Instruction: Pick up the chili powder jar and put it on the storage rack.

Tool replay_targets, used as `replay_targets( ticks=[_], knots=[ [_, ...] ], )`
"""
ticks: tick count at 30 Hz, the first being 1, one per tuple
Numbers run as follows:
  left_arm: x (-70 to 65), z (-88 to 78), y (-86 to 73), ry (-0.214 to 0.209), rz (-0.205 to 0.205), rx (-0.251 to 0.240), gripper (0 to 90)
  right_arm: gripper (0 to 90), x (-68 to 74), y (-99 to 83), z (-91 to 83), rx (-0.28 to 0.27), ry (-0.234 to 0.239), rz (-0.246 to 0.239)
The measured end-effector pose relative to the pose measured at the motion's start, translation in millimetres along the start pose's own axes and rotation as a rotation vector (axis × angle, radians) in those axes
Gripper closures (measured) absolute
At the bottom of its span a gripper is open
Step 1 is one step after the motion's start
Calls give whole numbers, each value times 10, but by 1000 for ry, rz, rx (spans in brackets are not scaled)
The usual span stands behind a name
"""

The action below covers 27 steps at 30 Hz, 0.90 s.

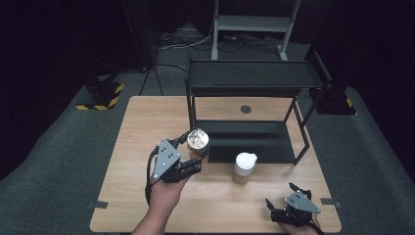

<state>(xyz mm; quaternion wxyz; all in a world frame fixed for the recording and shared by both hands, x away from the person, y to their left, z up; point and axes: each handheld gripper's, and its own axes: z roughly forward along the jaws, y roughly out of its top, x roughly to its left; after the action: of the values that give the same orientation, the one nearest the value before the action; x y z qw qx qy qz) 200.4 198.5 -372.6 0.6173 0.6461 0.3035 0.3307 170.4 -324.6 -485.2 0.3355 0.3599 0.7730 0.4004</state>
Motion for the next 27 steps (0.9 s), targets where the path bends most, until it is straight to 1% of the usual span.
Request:
replay_targets(
  ticks=[6,13,17,19,22,24,27],
  knots=[
    [5,79,65,-1,6,-11,344,0,-3,-8,-5,-4,-2,7],
    [45,179,136,-8,-9,-19,344,0,-6,-10,-7,-5,-1,9],
    [88,273,210,-16,-22,-33,344,0,-13,-14,-7,-7,0,13],
    [91,289,221,-16,-19,-36,344,0,-14,-15,-8,-7,0,14],
    [90,356,285,-13,-12,-36,344,0,-18,-17,-9,-8,1,16],
    [87,402,315,-13,-16,-40,344,0,-23,-18,-11,-9,2,21],
    [93,463,369,-16,-12,-40,344,0,-28,-20,-11,-10,2,25]
  ],
)
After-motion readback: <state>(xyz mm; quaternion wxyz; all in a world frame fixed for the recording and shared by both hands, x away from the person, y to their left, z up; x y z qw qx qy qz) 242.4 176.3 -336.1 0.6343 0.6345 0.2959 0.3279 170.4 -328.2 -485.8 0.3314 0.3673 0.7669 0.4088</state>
